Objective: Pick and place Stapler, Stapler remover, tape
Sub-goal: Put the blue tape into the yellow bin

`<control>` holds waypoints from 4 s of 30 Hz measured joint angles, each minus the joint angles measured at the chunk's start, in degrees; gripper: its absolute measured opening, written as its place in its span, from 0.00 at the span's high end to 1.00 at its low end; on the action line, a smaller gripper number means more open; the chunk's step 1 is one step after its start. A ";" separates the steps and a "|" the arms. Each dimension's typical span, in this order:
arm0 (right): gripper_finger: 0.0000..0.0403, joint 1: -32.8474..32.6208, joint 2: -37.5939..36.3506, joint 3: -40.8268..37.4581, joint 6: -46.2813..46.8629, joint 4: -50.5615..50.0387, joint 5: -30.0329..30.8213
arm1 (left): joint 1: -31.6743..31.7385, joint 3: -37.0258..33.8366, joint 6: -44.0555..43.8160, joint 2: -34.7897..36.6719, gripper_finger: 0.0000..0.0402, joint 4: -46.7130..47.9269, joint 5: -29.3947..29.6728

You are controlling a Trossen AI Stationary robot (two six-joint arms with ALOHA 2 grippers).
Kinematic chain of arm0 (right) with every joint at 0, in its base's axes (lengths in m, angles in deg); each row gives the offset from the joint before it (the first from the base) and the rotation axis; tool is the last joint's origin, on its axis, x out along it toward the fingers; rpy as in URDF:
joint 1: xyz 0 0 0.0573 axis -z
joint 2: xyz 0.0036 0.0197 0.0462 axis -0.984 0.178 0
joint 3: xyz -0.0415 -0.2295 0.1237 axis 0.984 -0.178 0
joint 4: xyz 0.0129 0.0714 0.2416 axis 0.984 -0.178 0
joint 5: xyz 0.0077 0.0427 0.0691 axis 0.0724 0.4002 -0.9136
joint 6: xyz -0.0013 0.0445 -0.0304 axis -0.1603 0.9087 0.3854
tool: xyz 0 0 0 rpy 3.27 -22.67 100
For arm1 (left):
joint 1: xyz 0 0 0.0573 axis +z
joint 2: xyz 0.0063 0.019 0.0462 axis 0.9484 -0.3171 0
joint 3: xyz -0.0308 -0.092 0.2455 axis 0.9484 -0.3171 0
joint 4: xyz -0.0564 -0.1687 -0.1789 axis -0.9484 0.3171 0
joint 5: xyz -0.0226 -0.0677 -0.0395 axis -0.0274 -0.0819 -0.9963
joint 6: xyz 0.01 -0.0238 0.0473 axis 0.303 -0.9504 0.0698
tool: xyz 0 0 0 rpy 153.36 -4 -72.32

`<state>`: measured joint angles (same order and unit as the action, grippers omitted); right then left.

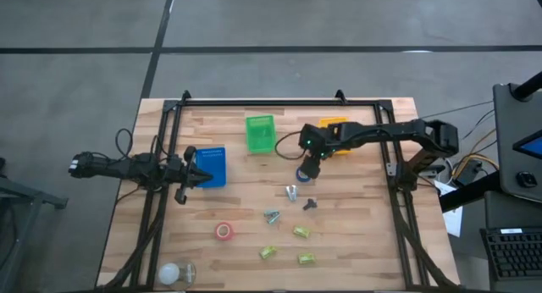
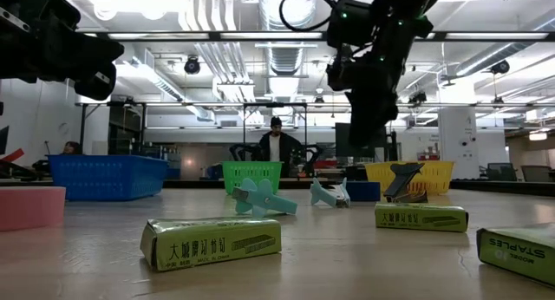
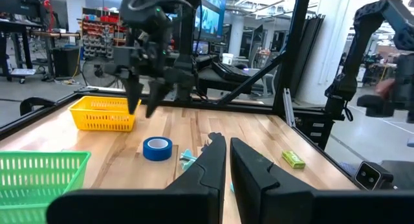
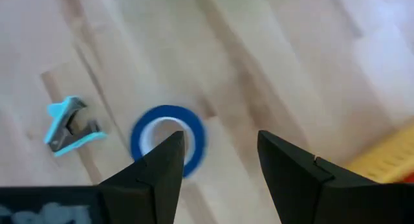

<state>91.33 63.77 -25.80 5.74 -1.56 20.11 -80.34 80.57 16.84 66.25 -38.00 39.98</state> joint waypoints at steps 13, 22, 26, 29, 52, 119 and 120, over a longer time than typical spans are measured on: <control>0.53 -1.50 7.82 0.00 -2.12 1.92 3.17 | -0.02 -0.01 0.00 0.01 0.94 -0.01 0.00; 0.53 -1.93 8.17 -0.07 -1.86 2.18 2.79 | -0.02 0.01 0.00 0.00 0.94 -0.01 -0.01; 0.53 -2.60 10.73 -0.17 -1.46 2.65 2.81 | -0.02 -0.01 -0.01 0.02 0.94 -0.01 0.01; 0.53 -3.06 12.86 -0.17 -1.94 2.93 2.73 | -0.01 0.00 0.01 0.02 0.94 -0.01 0.01; 0.92 -3.08 11.23 2.10 -4.69 1.79 2.99 | -0.02 0.01 0.01 0.02 0.94 -0.01 0.00; 0.87 23.55 -7.33 -13.99 -1.83 -2.49 3.58 | -0.02 0.01 0.01 0.01 0.94 -0.01 0.01; 0.87 23.55 -7.55 -14.01 -1.80 -2.52 3.65 | -0.02 0.01 0.00 0.02 0.94 -0.01 0.01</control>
<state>114.89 56.22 -39.81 3.94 -4.08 23.76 -80.35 80.58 16.84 66.27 -38.01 39.99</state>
